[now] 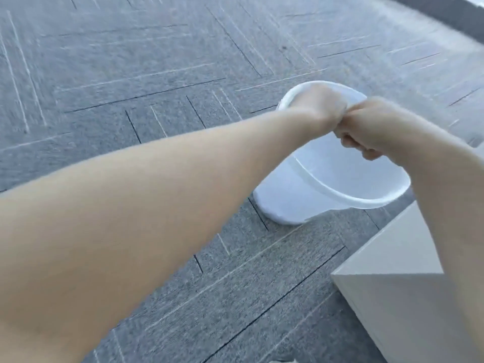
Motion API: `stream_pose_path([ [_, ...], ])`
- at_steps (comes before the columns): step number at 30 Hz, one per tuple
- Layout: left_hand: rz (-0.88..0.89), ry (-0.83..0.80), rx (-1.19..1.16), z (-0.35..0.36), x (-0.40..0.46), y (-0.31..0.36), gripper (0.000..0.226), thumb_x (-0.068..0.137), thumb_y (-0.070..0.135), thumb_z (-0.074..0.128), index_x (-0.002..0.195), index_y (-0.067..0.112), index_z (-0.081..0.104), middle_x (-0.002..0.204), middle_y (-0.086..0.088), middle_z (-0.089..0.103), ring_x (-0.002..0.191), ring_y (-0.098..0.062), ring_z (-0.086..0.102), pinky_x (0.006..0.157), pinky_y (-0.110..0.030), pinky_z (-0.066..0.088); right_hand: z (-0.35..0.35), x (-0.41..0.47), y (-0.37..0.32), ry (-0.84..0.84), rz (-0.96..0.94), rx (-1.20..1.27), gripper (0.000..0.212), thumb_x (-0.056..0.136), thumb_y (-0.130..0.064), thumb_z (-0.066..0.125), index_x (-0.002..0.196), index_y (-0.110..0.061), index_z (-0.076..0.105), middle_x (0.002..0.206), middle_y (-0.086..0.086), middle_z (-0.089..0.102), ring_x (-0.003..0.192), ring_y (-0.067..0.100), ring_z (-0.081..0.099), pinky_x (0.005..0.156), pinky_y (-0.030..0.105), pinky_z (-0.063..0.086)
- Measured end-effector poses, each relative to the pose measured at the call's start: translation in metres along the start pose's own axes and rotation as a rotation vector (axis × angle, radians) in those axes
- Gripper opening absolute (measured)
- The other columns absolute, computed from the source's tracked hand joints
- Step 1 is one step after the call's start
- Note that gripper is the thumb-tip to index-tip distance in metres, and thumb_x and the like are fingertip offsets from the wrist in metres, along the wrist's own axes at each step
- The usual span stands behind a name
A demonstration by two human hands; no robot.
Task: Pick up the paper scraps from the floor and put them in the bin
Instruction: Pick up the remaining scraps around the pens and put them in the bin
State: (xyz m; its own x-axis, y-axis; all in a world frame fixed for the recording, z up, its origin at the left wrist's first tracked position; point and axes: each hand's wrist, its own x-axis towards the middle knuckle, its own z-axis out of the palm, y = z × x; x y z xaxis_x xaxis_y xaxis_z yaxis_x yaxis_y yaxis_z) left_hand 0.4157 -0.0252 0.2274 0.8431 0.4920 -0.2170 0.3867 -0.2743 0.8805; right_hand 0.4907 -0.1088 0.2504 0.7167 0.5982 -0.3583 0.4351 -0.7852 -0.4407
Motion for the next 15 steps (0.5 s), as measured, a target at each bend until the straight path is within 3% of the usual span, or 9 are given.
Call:
stream_pose_path([
  [1,0.005,0.035,0.13,0.01,0.009,-0.003,0.039,0.093,0.003,0.035,0.056,0.015,0.038,0.055,0.001,0.039,0.045,-0.012,0.039,0.035,-0.017,0.03,0.0,-0.004,0.002,-0.033,0.027,-0.041,0.012,0.061,-0.015,0.051,0.053,-0.016,0.042,0.047,0.002,0.042,0.044,0.019,0.026,0.042,0.019,0.024],
  [3,-0.048,-0.039,0.136,0.021,0.019,-0.005,0.036,0.091,-0.001,0.039,0.057,0.012,0.044,0.058,-0.001,0.041,0.053,-0.022,0.048,0.043,-0.018,0.033,0.0,0.003,0.012,-0.089,0.097,-0.084,0.012,0.074,-0.016,0.057,0.063,-0.014,0.052,0.056,0.005,0.048,0.045,0.02,0.03,0.039,0.018,0.029],
  [6,0.003,-0.071,0.179,0.028,0.026,-0.005,0.019,0.093,0.007,0.041,0.079,0.012,0.051,0.062,0.001,0.041,0.076,-0.024,0.049,0.04,-0.012,0.031,0.0,0.012,0.022,-0.149,0.101,-0.039,0.016,0.085,-0.021,0.06,0.095,-0.009,0.063,0.08,0.013,0.062,0.056,0.025,0.051,0.051,0.029,0.052],
  [9,-0.003,-0.021,0.125,0.026,0.026,-0.005,0.028,0.095,0.008,0.038,0.071,0.011,0.051,0.061,-0.002,0.039,0.061,-0.022,0.039,0.034,-0.015,0.027,0.0,0.017,0.029,-0.173,0.095,-0.035,0.027,0.086,-0.027,0.06,0.108,-0.012,0.064,0.1,0.01,0.064,0.067,0.031,0.063,0.072,0.045,0.06],
  [13,0.063,0.071,0.033,0.019,0.026,-0.01,0.028,0.093,0.013,0.043,0.087,0.007,0.069,0.075,-0.005,0.056,0.073,-0.019,0.05,0.051,-0.015,0.035,0.002,0.017,0.018,-0.028,0.01,-0.087,0.019,0.086,-0.021,0.054,0.092,-0.011,0.069,0.095,0.01,0.071,0.074,0.027,0.069,0.073,0.042,0.06],
  [15,0.11,0.158,0.03,0.013,0.022,-0.015,0.037,0.092,0.012,0.044,0.058,0.012,0.058,0.061,-0.015,0.051,0.059,-0.018,0.044,0.045,-0.023,0.03,0.003,0.015,0.003,0.056,-0.052,-0.18,0.022,0.083,-0.012,0.049,0.079,-0.007,0.07,0.086,0.014,0.073,0.075,0.031,0.07,0.074,0.042,0.059],
])
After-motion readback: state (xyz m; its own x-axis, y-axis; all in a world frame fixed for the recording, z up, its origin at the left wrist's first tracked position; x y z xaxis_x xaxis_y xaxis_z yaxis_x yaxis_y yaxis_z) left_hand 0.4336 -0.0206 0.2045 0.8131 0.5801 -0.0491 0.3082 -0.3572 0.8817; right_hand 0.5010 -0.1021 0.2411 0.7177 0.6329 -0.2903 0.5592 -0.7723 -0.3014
